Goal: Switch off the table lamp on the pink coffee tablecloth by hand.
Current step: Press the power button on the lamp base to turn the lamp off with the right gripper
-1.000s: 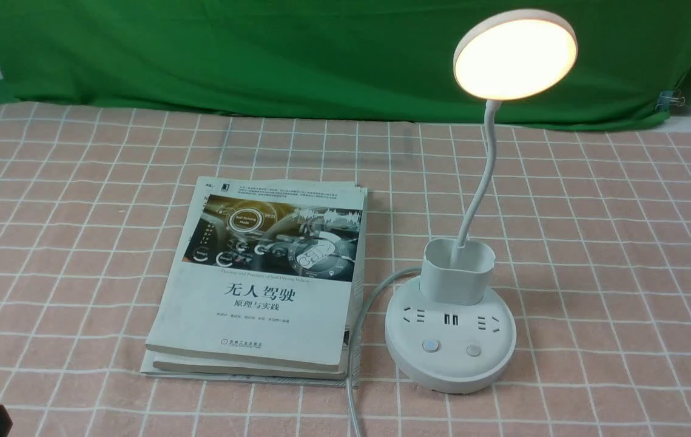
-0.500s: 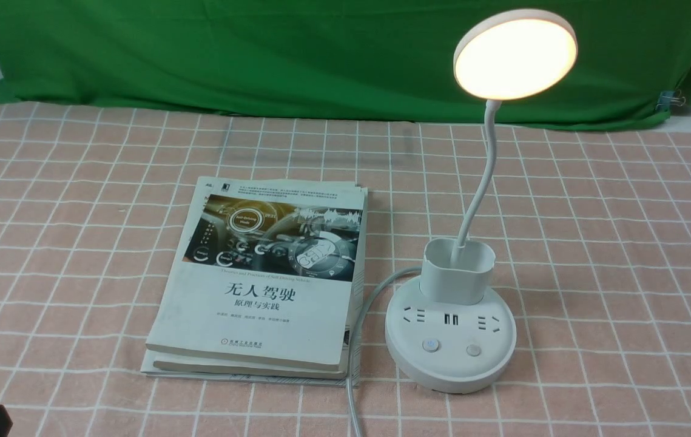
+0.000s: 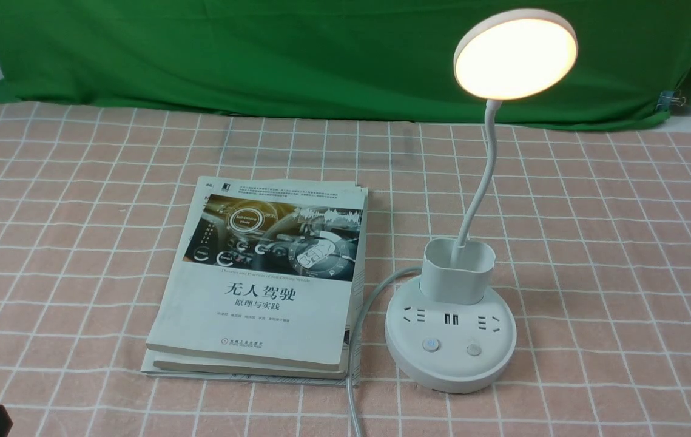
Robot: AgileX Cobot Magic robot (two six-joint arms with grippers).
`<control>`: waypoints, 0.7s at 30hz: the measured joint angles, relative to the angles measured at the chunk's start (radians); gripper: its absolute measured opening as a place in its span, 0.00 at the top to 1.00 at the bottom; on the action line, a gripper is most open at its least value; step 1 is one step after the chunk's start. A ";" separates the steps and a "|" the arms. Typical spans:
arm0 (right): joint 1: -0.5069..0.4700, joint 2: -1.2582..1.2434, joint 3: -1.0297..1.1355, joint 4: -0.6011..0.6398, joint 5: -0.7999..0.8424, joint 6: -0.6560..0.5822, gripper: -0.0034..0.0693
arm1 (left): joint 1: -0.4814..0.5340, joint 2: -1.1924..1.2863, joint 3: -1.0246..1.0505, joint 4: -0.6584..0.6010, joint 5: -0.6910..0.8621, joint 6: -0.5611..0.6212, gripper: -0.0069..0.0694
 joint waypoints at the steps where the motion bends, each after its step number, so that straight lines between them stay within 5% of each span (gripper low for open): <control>1: 0.000 0.000 0.000 0.000 0.000 0.000 0.62 | 0.000 0.000 0.000 0.000 0.000 0.000 0.90; 17: 0.000 0.000 0.000 0.001 -0.006 0.008 0.62 | 0.000 0.000 0.000 0.000 0.000 0.000 0.90; 21: 0.000 0.000 0.000 0.043 -0.111 0.176 0.62 | 0.000 0.000 0.000 0.000 0.000 0.000 0.90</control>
